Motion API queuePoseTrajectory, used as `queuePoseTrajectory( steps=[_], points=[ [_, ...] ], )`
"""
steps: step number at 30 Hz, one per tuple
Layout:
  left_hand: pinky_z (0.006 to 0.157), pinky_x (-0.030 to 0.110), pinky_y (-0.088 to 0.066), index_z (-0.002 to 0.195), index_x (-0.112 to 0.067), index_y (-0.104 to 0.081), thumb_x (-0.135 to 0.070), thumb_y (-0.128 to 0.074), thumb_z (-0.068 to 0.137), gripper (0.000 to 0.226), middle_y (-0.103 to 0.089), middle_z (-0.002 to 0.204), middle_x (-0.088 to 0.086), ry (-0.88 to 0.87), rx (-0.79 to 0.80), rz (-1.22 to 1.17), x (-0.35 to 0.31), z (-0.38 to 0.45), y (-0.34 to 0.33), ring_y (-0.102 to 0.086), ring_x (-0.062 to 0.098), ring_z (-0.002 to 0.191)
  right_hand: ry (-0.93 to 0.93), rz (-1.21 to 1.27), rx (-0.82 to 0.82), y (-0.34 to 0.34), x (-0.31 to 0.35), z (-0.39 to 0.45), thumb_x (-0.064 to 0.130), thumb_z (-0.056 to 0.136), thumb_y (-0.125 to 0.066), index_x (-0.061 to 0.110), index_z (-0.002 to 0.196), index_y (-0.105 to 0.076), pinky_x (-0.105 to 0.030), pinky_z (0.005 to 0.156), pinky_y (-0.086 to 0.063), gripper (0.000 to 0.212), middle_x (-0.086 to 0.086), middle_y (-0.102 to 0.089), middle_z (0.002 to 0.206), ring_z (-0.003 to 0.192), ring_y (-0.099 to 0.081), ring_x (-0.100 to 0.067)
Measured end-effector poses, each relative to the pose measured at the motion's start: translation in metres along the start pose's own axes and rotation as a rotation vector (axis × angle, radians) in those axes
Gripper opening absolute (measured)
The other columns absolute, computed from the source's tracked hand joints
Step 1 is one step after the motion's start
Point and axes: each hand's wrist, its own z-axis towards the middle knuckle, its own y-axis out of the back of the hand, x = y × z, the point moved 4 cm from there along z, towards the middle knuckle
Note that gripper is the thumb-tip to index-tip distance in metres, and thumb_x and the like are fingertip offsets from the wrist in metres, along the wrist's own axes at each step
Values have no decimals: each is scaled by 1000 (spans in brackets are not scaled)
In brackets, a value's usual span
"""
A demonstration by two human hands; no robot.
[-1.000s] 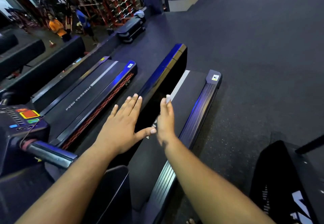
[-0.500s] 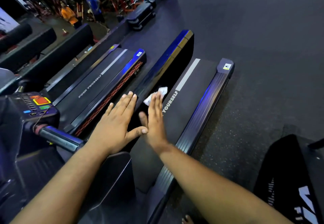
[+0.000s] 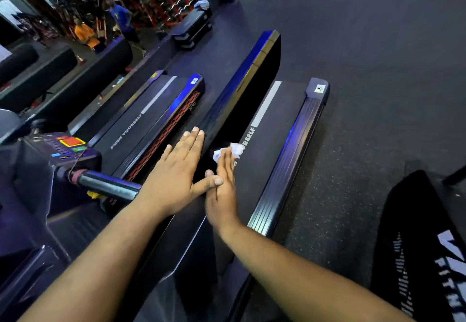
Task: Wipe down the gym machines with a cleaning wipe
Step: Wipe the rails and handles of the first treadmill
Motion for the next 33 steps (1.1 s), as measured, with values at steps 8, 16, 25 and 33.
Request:
queuePoseTrajectory(
  steps=[8,16,25,33],
  points=[
    [127,47,-3,162,-24,8,-98,0,70,119,11,170,-7,-7,-43,31,2,-19,2,8,8,156,249,-268,-89,27,8,-22,9,97,-59,8,129,-69,-33,111,-46,33,-3,-64,137,130,-57,-11],
    [114,44,-37,152,-20,-45,-85,-32,78,99,-46,156,1,-107,-268,-93,-37,16,16,-43,19,143,-28,106,-179,102,70,30,0,93,-68,10,97,-75,-30,76,-58,13,2,-78,92,86,-72,-10],
    [76,32,-57,88,-19,-78,-30,-78,86,12,-76,82,-7,-93,-247,-854,-137,136,0,-68,5,74,-71,43,-235,227,108,108,8,88,-77,9,85,-67,-24,58,-50,11,1,-65,63,59,-57,-9],
    [67,32,-51,75,-31,-68,-40,-82,79,17,-69,73,-11,-140,-170,-953,-226,257,-11,-58,10,65,-172,10,-307,338,103,210,15,88,-78,-5,92,-67,-30,56,-52,23,-10,-67,67,59,-60,-18]
  ],
)
